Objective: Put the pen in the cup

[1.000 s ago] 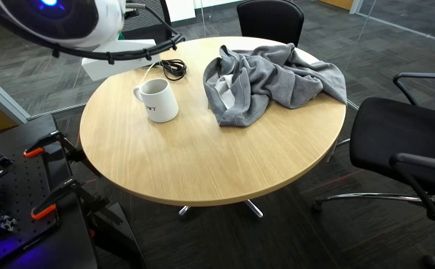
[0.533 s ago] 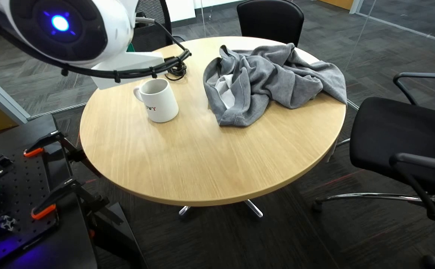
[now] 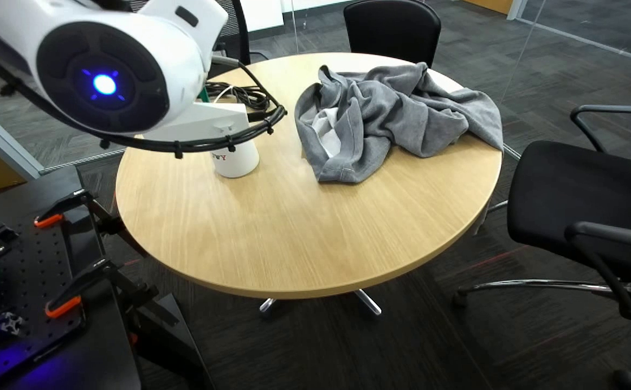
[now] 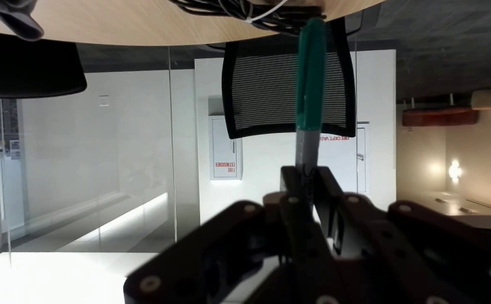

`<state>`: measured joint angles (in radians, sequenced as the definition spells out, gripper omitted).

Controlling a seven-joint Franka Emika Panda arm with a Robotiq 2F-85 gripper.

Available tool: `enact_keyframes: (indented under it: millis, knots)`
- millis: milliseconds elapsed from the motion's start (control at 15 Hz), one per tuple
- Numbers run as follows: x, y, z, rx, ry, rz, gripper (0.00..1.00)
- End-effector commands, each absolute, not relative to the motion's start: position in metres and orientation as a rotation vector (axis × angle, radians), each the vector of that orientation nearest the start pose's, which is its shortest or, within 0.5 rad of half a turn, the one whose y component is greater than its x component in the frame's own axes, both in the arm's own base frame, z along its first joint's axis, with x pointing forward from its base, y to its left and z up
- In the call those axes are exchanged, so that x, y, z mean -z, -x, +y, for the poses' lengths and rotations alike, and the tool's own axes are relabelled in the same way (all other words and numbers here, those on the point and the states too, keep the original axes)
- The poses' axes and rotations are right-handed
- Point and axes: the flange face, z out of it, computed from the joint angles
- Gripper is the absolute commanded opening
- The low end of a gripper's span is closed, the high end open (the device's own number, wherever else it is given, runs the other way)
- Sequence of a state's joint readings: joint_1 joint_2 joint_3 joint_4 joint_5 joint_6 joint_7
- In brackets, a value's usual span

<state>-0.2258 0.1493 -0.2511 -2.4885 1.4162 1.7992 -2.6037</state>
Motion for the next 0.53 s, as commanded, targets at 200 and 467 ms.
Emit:
enact_keyframes:
  millis: [200, 467]
  knots:
    - [-0.208, -0.427, -0.134, 1.293, 1.860, -1.052, 0.03]
    - [-0.196, -0.429, -0.135, 1.281, 1.868, -1.028, 0.03]
